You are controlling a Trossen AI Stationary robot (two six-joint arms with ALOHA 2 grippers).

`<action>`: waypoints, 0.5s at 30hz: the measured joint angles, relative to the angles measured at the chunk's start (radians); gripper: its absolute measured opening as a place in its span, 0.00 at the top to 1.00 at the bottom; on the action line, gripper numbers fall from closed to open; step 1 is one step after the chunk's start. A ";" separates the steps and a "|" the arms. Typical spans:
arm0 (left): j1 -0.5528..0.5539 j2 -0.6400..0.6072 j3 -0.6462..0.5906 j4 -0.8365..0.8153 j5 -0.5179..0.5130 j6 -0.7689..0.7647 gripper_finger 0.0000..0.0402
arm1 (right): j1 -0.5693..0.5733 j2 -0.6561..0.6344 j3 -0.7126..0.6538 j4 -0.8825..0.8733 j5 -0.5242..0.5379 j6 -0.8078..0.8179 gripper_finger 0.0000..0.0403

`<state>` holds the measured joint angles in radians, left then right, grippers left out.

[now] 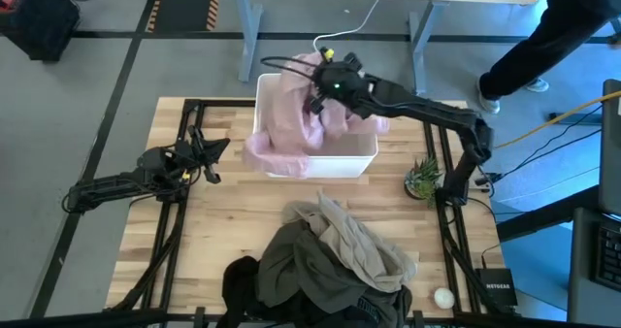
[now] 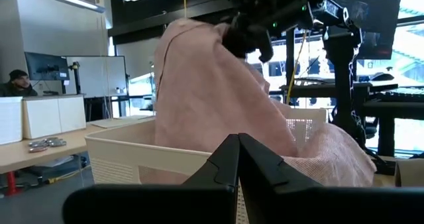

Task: Sort clothes
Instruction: Put the pink shirt in the white container

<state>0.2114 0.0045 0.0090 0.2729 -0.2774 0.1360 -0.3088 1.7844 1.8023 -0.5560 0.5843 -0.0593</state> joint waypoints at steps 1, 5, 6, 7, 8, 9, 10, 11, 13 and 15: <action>0.000 0.000 0.000 0.000 0.000 0.000 1.00 | 0.000 0.017 0.000 0.003 -0.007 0.008 0.91; 0.000 0.000 0.000 -0.001 0.000 -0.001 1.00 | 0.000 0.085 0.000 -0.027 0.006 0.004 0.81; 0.000 0.000 0.000 -0.002 0.000 -0.001 1.00 | 0.000 0.096 0.000 -0.038 0.006 0.006 0.77; 0.000 0.000 0.000 -0.002 0.000 -0.001 1.00 | 0.000 0.105 0.000 -0.053 0.006 0.006 0.73; 0.000 0.000 0.000 -0.002 0.000 -0.001 1.00 | 0.000 0.110 0.000 -0.058 0.007 0.004 0.69; 0.000 0.000 0.000 -0.002 0.000 -0.001 1.00 | 0.000 0.111 0.000 -0.055 0.007 0.003 0.65; 0.000 0.000 0.000 -0.002 0.000 -0.001 1.00 | 0.000 0.111 0.000 -0.054 0.008 -0.004 0.61; 0.000 0.000 0.000 -0.002 0.000 0.001 1.00 | 0.001 0.110 0.003 -0.052 0.009 -0.021 0.57; 0.000 0.001 0.000 -0.002 0.000 0.003 1.00 | 0.003 0.101 0.029 -0.089 0.006 -0.046 0.50; 0.000 0.001 0.000 -0.002 0.000 0.003 1.00 | 0.014 0.084 0.081 -0.141 0.001 -0.049 0.45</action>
<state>0.2115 0.0055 0.0090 0.2711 -0.2771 0.1391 -0.2951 1.8680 1.8832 -0.6973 0.5851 -0.1085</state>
